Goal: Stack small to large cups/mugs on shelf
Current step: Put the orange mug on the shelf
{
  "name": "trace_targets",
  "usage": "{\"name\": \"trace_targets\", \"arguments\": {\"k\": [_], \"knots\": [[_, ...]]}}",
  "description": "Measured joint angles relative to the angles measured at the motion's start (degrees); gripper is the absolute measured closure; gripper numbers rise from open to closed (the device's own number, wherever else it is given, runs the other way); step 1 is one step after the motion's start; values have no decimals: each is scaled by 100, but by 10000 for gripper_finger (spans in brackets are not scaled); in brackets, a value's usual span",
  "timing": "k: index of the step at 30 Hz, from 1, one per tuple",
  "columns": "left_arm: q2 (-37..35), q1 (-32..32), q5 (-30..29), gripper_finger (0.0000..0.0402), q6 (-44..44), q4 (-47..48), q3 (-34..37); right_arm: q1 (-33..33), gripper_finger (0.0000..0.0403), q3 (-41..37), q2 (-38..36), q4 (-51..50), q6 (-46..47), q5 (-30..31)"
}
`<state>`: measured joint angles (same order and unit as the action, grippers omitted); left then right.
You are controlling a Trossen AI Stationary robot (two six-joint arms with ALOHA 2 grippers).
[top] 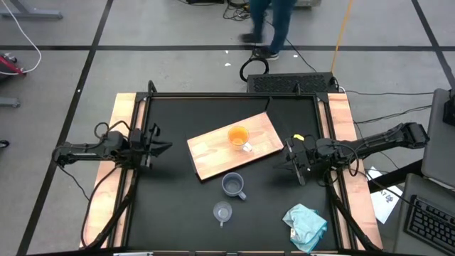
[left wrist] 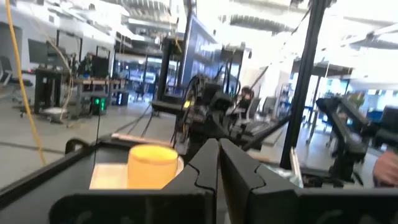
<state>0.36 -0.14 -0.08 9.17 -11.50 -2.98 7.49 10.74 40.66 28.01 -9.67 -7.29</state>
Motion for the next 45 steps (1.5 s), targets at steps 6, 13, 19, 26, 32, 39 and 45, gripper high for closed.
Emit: {"name": "trace_targets", "arguments": {"k": [6,13,19,26,32,39,45], "knots": [[2,0,-2,385,45,-45,0,0,403,0,2,0,33,-1],[1,2,-26,387,51,-104,0,-1,403,0,2,0,101,0],[44,11,-64,399,111,1,0,0,403,0,2,0,105,0],[314,11,-280,400,111,150,-304,-1,403,0,2,-44,106,0],[1126,11,-651,401,-7,585,-855,0,403,0,2,-62,107,0],[2667,11,-780,401,-300,879,-2012,0,403,0,2,-86,107,0],[3968,11,-1149,401,-724,1670,-3159,0,403,0,2,-100,107,0]]}}
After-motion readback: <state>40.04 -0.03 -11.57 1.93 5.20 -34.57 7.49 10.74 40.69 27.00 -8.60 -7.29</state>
